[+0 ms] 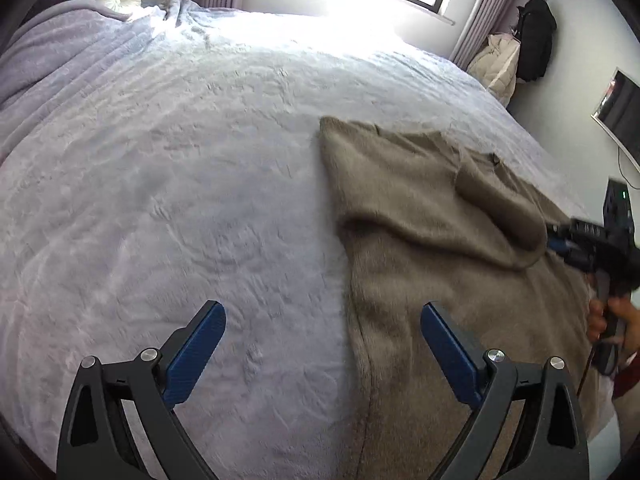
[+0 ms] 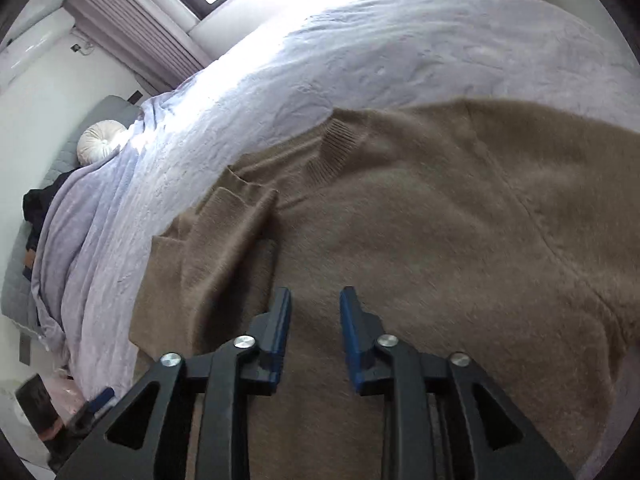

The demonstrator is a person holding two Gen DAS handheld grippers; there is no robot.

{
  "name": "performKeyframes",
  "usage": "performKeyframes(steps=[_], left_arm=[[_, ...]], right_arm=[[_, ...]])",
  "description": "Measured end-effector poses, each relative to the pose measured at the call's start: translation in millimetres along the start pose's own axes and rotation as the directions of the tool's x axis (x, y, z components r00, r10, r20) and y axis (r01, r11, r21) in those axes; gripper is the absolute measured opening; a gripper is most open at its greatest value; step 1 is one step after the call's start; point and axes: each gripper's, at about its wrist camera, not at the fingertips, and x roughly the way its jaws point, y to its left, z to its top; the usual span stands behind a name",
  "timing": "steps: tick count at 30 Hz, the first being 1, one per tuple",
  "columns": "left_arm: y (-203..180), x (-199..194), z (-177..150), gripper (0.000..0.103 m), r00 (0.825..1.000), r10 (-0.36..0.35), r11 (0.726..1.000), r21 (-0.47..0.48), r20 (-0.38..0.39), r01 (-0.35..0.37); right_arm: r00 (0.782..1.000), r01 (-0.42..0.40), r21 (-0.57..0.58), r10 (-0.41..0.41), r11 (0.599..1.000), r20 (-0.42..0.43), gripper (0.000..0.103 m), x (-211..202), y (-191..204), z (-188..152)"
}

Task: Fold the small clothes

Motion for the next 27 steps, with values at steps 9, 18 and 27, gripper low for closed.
performKeyframes(steps=[9,18,27], left_arm=[[-16.8,65.9,83.1,0.099,0.995,0.095,0.995,0.033,-0.034,-0.094],[-13.9,120.6,82.8,0.099,0.971,0.225,0.974,0.017,-0.085,-0.224],[-7.9,117.7,84.9,0.102,0.970,0.232,0.972,-0.003,-0.076,-0.233]], right_arm=[[0.963,-0.267,0.042,0.268,0.963,-0.021,0.071,26.8,24.0,23.3],[0.951,-0.297,0.043,0.292,0.954,0.098,0.014,49.3,37.9,51.3],[0.980,-0.152,0.311,0.103,0.938,0.170,0.015,23.4,-70.2,13.9]])
